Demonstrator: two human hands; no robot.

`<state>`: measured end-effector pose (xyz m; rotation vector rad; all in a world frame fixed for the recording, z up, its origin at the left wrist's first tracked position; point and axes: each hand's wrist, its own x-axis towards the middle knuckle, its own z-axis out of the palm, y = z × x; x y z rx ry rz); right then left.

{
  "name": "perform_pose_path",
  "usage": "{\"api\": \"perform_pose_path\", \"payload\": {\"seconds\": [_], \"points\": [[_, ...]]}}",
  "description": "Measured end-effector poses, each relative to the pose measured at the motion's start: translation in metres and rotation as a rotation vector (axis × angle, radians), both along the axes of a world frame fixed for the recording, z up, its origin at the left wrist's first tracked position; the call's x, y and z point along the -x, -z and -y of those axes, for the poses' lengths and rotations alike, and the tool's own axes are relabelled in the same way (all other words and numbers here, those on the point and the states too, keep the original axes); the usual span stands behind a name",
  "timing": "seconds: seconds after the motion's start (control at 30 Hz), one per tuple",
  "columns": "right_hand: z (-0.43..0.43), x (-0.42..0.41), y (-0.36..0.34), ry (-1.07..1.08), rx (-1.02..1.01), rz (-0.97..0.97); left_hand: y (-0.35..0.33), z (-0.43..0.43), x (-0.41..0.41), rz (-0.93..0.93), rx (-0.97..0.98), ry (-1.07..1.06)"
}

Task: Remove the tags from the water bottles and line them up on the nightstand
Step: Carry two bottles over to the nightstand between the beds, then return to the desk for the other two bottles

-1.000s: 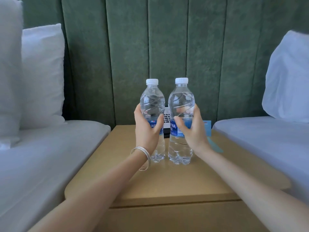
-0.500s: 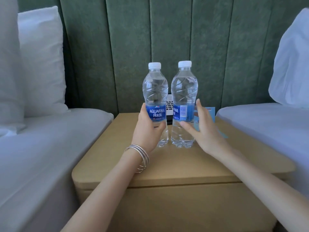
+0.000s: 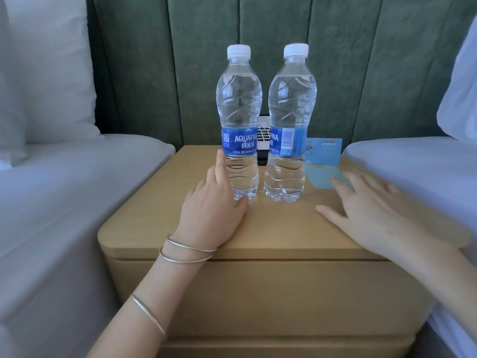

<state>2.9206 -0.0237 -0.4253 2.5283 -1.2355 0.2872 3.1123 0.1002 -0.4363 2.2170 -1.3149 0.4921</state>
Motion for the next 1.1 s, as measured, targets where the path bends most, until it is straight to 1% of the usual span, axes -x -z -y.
{"api": "perform_pose_path", "payload": {"seconds": [0.13, 0.23, 0.3, 0.4, 0.5, 0.53, 0.63, 0.7, 0.77, 0.83, 0.97, 1.03, 1.1], "points": [[0.005, 0.003, 0.003, 0.005, -0.077, 0.016, -0.001, 0.001, -0.001, -0.004, -0.014, -0.002], [0.005, 0.004, 0.009, -0.032, -0.154, 0.082, 0.0, -0.004, -0.001, 0.008, -0.034, 0.01], [0.003, 0.005, 0.009, -0.05, -0.194, 0.107, -0.001, -0.01, 0.002, -0.026, -0.084, 0.009], [-0.008, 0.008, 0.004, -0.037, -0.236, 0.073, -0.005, -0.02, 0.008, -0.095, -0.202, 0.006], [-0.022, 0.013, 0.003, -0.03, -0.288, 0.06, -0.005, -0.03, 0.012, -0.12, -0.241, -0.023], [-0.024, 0.015, 0.002, -0.022, -0.322, 0.045, -0.005, -0.034, 0.014, -0.122, -0.286, -0.023], [-0.03, 0.02, -0.008, 0.014, -0.442, -0.043, -0.014, -0.047, 0.025, -0.144, -0.502, 0.01], [-0.038, 0.024, -0.021, 0.029, -0.507, -0.13, -0.027, -0.059, 0.034, -0.156, -0.638, 0.055], [-0.049, 0.031, -0.041, 0.038, -0.593, -0.233, -0.05, -0.069, 0.044, -0.156, -0.737, 0.131], [-0.066, 0.044, -0.068, 0.027, -0.654, -0.273, -0.08, -0.078, 0.054, -0.134, -0.783, 0.229], [-0.108, 0.072, -0.151, -0.099, -0.716, -0.209, -0.162, -0.089, 0.069, -0.085, -0.806, 0.421], [-0.125, 0.084, -0.198, -0.078, -0.719, -0.172, -0.206, -0.091, 0.076, -0.076, -0.795, 0.502], [-0.141, 0.095, -0.245, -0.006, -0.735, -0.131, -0.248, -0.094, 0.084, -0.077, -0.769, 0.583]]}}
